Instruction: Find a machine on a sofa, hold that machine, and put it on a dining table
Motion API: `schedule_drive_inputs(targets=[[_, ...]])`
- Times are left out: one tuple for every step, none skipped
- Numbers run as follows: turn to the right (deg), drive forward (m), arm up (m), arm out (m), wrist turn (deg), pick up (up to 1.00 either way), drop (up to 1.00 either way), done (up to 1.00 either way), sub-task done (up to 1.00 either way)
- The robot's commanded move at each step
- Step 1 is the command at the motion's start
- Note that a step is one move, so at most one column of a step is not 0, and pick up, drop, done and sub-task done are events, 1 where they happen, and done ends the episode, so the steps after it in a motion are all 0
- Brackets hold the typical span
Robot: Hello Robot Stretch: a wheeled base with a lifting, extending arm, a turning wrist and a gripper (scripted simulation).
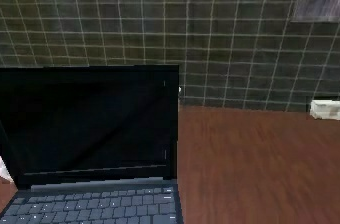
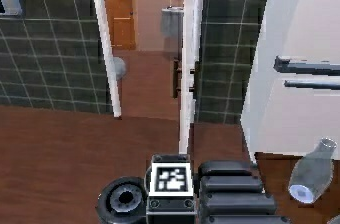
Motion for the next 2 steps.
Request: schedule_drive_inputs(targets=[[45.0,0.0,0.0,0.0,0.0,0.0,0.0,0.0,0.0],[45.0,0.0,0.0,0.0,0.0,0.0,0.0,0.0,0.0]])
